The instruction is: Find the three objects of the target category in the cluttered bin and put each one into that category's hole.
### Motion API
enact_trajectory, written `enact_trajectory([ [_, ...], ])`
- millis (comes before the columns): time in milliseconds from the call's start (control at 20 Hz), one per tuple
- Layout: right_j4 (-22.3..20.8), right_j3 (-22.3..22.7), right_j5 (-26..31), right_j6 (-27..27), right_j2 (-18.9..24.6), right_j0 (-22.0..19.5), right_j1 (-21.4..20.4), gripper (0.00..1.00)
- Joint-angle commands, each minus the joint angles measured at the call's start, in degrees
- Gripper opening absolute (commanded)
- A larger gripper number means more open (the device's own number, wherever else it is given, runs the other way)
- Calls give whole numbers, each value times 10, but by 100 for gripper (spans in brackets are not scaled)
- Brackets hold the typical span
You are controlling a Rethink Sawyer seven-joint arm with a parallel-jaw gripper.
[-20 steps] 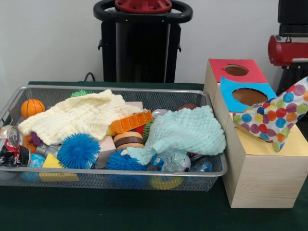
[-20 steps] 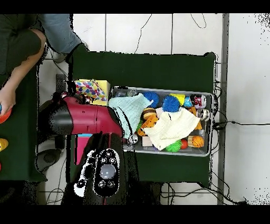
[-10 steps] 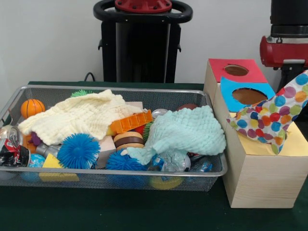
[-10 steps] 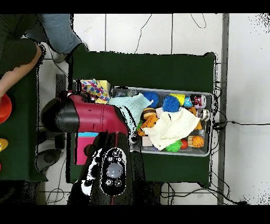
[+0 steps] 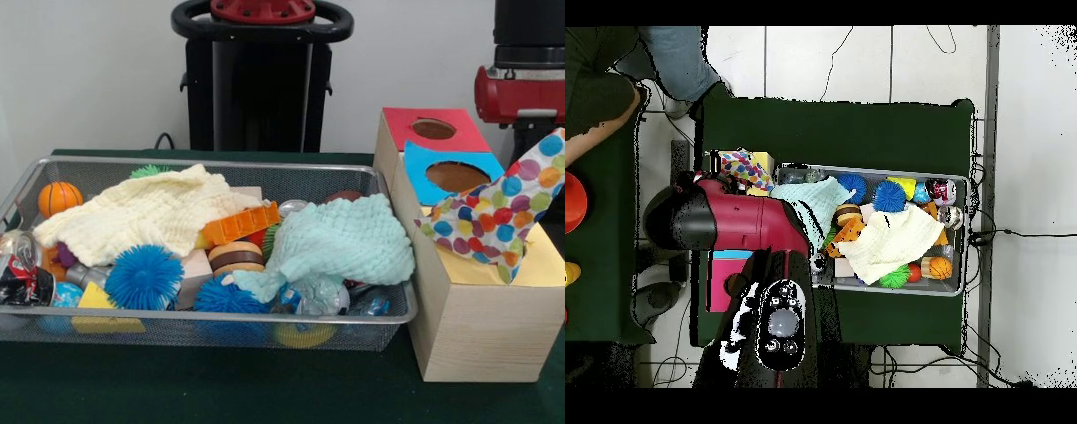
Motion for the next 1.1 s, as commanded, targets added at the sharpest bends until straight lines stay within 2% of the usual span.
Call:
enact_trajectory([
  [50,15,32,18,102,25,-17,8,0],
  [450,11,28,23,107,13,-7,10,0],
  [500,9,26,23,108,10,-4,10,100],
  [1100,21,30,49,124,6,2,3,100],
])
